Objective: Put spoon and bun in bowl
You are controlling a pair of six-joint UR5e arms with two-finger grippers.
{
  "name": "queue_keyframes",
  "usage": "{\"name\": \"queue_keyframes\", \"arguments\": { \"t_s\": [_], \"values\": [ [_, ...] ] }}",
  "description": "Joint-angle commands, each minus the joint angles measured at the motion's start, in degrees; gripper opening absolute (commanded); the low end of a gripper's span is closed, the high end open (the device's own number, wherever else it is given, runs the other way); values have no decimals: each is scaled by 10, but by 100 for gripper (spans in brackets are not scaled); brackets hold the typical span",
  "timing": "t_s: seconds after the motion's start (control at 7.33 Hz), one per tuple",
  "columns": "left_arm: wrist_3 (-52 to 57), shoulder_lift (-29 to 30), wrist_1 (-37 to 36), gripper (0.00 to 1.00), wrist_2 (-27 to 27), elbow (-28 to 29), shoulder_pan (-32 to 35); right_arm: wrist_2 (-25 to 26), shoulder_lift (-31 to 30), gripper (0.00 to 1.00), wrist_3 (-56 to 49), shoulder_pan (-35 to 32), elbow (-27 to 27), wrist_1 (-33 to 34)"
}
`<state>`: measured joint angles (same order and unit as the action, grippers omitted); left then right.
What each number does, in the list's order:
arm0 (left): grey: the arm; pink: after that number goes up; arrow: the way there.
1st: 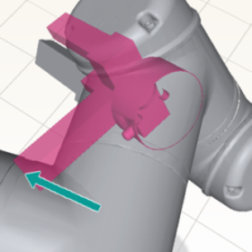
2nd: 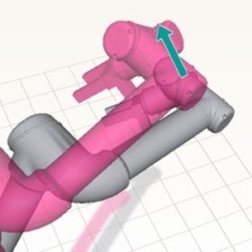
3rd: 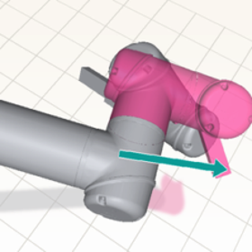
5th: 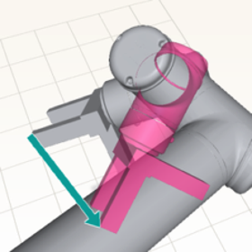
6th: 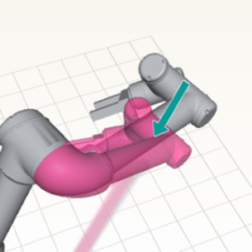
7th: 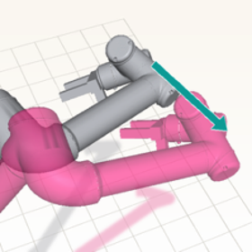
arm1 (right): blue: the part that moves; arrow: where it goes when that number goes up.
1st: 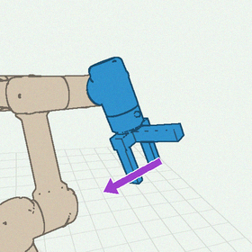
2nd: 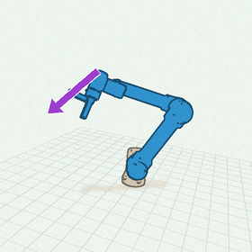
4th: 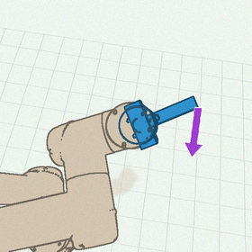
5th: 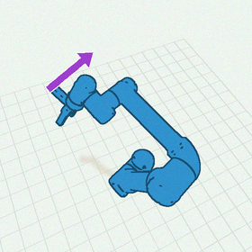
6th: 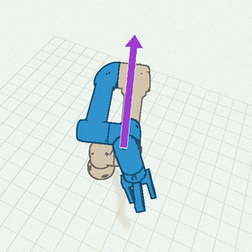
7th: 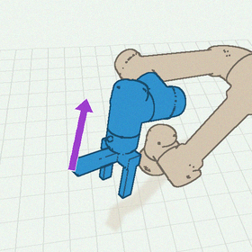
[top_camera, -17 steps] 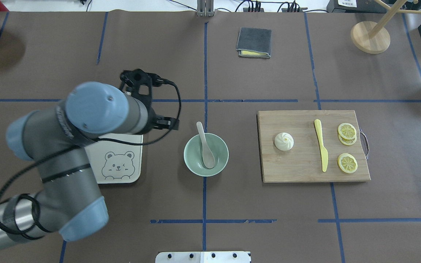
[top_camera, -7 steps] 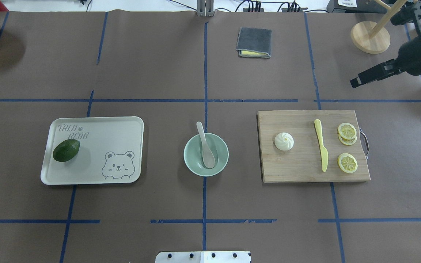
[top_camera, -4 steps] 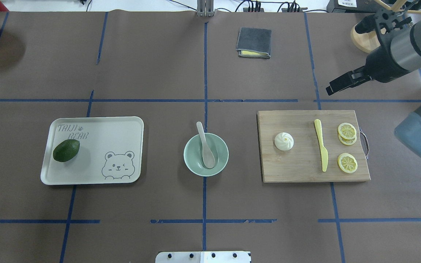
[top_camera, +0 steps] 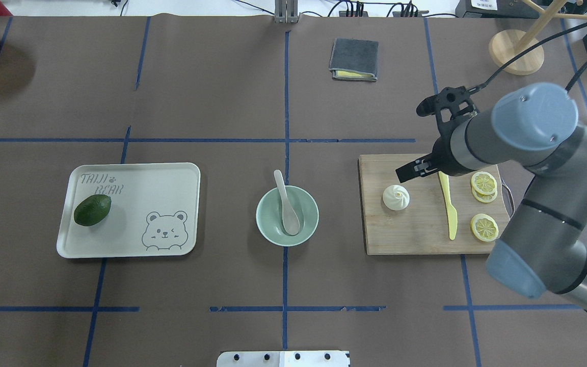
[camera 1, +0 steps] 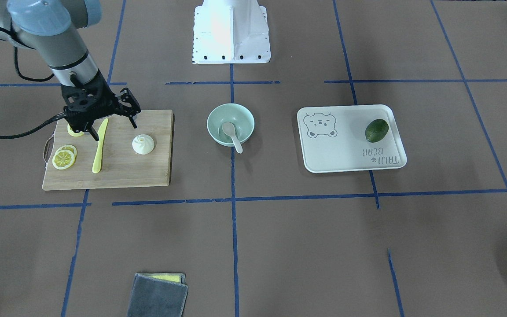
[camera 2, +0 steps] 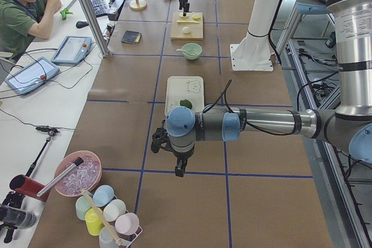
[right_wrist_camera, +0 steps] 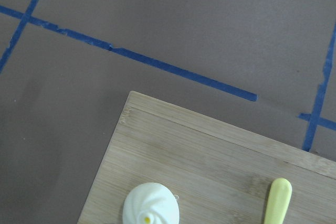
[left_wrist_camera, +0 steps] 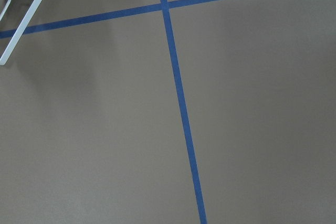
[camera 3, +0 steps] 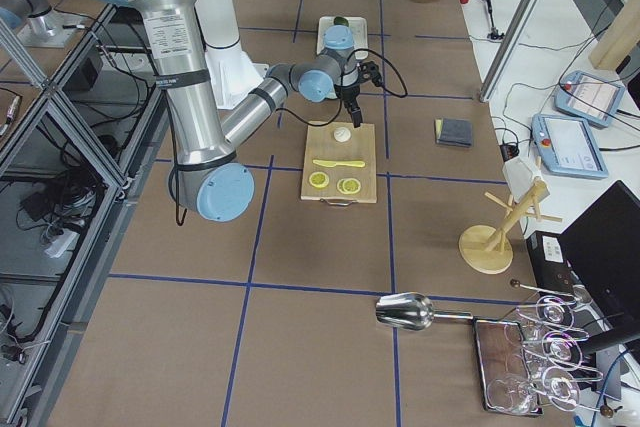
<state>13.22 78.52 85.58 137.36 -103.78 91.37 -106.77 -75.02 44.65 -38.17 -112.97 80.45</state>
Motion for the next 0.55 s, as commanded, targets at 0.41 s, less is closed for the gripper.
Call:
{"name": "queue_keyframes", "arguments": {
  "t_s": [0.41],
  "values": [
    [1, -2, 3, 100, 0, -2, 0, 75, 4, 83, 35, 81, 60, -22]
  ]
}}
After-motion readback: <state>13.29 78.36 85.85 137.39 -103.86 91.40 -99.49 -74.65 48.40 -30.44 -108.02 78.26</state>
